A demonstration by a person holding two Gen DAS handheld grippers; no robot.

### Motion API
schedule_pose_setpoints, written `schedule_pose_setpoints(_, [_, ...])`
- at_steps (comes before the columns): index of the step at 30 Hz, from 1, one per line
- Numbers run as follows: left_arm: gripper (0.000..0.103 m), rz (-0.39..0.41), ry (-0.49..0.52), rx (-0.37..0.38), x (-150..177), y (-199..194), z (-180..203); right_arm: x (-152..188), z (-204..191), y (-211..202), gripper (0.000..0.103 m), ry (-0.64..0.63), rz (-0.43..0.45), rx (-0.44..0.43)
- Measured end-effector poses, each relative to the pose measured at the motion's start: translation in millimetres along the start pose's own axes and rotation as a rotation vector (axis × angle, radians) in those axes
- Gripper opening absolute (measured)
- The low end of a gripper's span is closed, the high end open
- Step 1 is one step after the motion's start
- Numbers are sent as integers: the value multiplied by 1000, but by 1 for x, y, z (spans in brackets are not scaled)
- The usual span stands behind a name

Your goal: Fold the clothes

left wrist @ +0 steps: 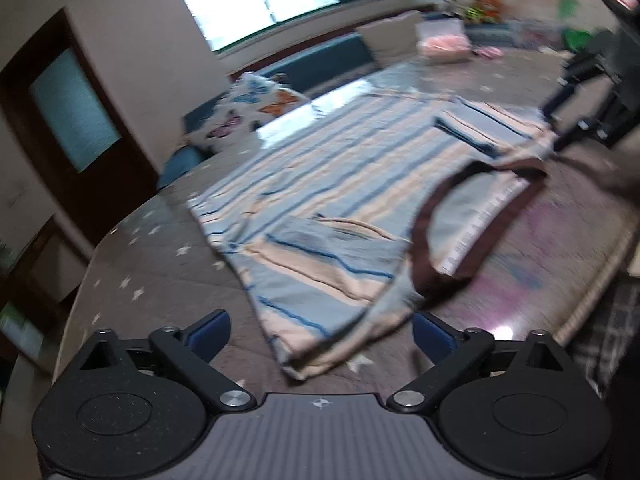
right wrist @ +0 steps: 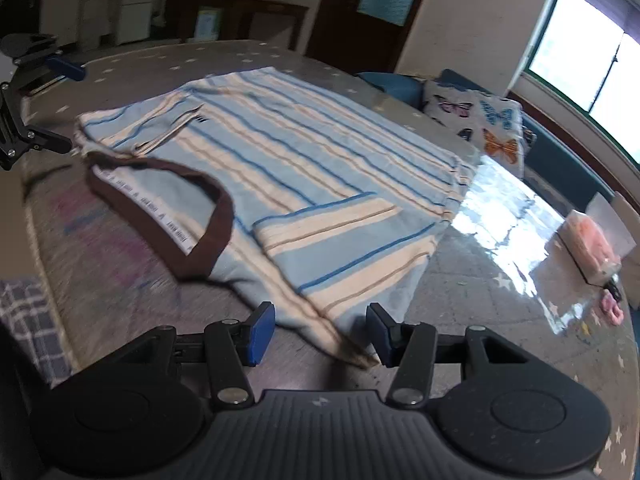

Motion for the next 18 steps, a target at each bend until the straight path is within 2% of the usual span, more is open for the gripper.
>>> schedule_pose_setpoints(2, [85,-7,26,32,2,1,5,2,-3,1,51,-29,-9,-14])
schedule_pose_setpoints(5, [77,-15,46,72,3,7,6,2,-6,2,51,-64,-16,-32])
schedule_pose_setpoints(9, [64,-40,54,116,4,21,1,-1,0,9,47,-53,-20,-60])
schedule_pose_setpoints(10, [61,-41,50,130,4,22,0,-2,2,11,41,-48,-22,-70])
schedule_pose_setpoints(11, [54,-46,49,138,3,24,-1,-2,3,12,39,-39,-25,-80])
schedule_pose_setpoints(13, [44,-57,54,173,3,26,-2,-3,7,15,21,-14,-31,-98])
schedule_pose_setpoints(18, [42,-73,87,231,3,29,-3,-3,9,17,21,-16,-40,-107])
Point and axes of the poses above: each gripper's, at about its wrist camera, not at the fingertips, and y roughly the way its jaws point, z to its right, x to its underside, the point moved 8 cm from there along y, roughly the way its jaws point, and after that the axes turned 4 degrees about -y, right-handed, at the moved point
